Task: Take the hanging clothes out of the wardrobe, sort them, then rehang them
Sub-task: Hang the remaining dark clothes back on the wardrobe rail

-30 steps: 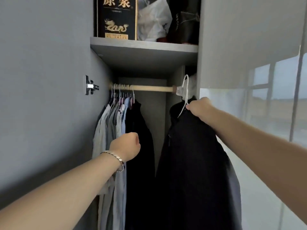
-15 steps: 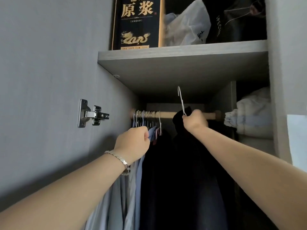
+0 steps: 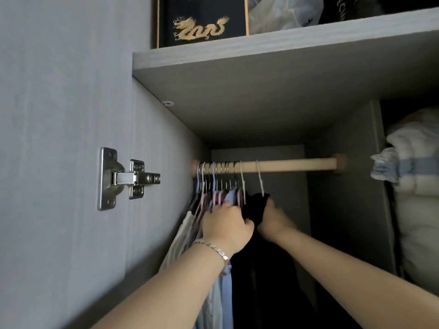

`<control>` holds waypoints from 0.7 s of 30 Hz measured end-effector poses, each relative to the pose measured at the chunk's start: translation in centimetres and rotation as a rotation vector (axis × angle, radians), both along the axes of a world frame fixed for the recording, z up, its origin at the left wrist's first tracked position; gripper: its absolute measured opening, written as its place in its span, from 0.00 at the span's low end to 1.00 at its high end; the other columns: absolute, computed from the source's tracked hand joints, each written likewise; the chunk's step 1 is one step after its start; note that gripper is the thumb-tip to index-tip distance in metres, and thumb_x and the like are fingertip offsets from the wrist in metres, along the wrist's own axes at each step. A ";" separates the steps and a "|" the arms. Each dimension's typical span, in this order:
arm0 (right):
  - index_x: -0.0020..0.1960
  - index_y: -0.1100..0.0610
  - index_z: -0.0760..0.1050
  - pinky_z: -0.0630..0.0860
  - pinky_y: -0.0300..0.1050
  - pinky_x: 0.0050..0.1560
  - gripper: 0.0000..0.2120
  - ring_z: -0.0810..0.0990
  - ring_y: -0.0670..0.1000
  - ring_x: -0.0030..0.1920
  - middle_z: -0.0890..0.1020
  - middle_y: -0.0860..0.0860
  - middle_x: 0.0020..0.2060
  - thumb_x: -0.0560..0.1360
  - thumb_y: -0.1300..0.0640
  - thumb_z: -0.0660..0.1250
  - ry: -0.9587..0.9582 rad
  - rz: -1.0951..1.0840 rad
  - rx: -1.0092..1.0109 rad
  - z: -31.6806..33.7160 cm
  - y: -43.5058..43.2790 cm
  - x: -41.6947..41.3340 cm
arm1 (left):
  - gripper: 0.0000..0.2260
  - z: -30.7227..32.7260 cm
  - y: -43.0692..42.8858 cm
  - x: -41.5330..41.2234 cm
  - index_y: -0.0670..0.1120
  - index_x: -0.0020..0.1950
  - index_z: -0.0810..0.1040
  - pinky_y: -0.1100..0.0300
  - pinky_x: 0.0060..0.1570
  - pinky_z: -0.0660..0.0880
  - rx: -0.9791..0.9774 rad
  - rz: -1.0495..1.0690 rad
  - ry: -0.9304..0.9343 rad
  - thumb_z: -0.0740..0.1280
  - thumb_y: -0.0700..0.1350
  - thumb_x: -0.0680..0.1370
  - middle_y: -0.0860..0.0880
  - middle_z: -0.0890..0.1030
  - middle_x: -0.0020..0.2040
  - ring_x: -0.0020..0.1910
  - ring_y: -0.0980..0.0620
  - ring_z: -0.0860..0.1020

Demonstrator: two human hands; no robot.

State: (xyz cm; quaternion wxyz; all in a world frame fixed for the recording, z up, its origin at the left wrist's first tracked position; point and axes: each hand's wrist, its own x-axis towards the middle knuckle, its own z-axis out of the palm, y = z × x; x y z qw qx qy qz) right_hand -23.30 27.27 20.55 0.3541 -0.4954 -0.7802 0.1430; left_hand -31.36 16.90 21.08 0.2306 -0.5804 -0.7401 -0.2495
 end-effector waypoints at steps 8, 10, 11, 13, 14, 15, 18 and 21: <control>0.63 0.58 0.73 0.73 0.48 0.56 0.15 0.76 0.60 0.57 0.77 0.60 0.58 0.79 0.62 0.56 0.159 -0.219 0.162 -0.5 0.8 8.6 | 0.26 -0.8 3.1 3.7 0.45 0.63 0.75 0.48 0.73 0.42 -0.192 0.095 0.046 0.59 0.62 0.75 0.42 0.69 0.68 0.73 0.42 0.53; 0.62 0.59 0.74 0.72 0.47 0.58 0.15 0.76 0.61 0.59 0.78 0.61 0.59 0.79 0.63 0.56 0.188 -0.302 0.154 0.1 1.1 11.1 | 0.25 -0.3 3.4 4.4 0.45 0.65 0.73 0.48 0.73 0.44 -0.208 0.095 0.035 0.63 0.57 0.73 0.41 0.66 0.70 0.73 0.40 0.52; 0.62 0.59 0.75 0.71 0.46 0.59 0.15 0.76 0.60 0.60 0.78 0.61 0.59 0.78 0.63 0.57 0.204 -0.342 0.169 0.3 1.2 12.2 | 0.26 -0.1 3.6 4.7 0.44 0.67 0.71 0.49 0.74 0.45 -0.212 0.092 0.033 0.64 0.56 0.73 0.40 0.65 0.70 0.73 0.39 0.52; 0.63 0.59 0.74 0.71 0.46 0.60 0.16 0.75 0.60 0.62 0.77 0.62 0.60 0.78 0.64 0.56 0.166 -0.402 0.196 0.6 1.2 13.4 | 0.29 0.1 4.2 5.2 0.43 0.70 0.68 0.50 0.74 0.47 -0.212 0.067 0.030 0.66 0.55 0.73 0.40 0.61 0.72 0.73 0.39 0.51; 0.64 0.59 0.74 0.71 0.46 0.61 0.17 0.75 0.60 0.62 0.77 0.61 0.61 0.79 0.64 0.55 0.107 -0.426 0.189 0.6 1.0 13.5 | 0.30 0.1 4.4 5.7 0.43 0.71 0.67 0.50 0.74 0.49 -0.211 0.043 0.028 0.66 0.55 0.73 0.40 0.61 0.72 0.73 0.39 0.51; 0.64 0.59 0.73 0.71 0.47 0.60 0.17 0.75 0.59 0.63 0.76 0.61 0.61 0.79 0.65 0.54 0.034 -0.451 0.182 0.6 0.9 13.4 | 0.30 0.0 4.7 6.2 0.42 0.71 0.66 0.51 0.74 0.51 -0.211 0.013 0.030 0.66 0.55 0.73 0.40 0.62 0.72 0.73 0.40 0.52; 0.64 0.62 0.72 0.70 0.49 0.61 0.17 0.71 0.60 0.64 0.70 0.60 0.64 0.79 0.66 0.53 -0.134 -0.495 0.263 0.3 0.3 12.7 | 0.29 -0.2 5.7 7.8 0.39 0.67 0.69 0.53 0.71 0.60 -0.211 -0.117 0.029 0.68 0.55 0.73 0.41 0.67 0.68 0.71 0.41 0.57; 0.60 0.62 0.75 0.66 0.46 0.60 0.14 0.68 0.59 0.62 0.72 0.59 0.61 0.78 0.64 0.56 -0.034 -0.366 0.536 0.8 0.2 12.3 | 0.29 -0.5 6.2 8.7 0.38 0.66 0.70 0.54 0.67 0.66 -0.223 -0.295 -0.070 0.69 0.55 0.73 0.43 0.66 0.67 0.69 0.44 0.61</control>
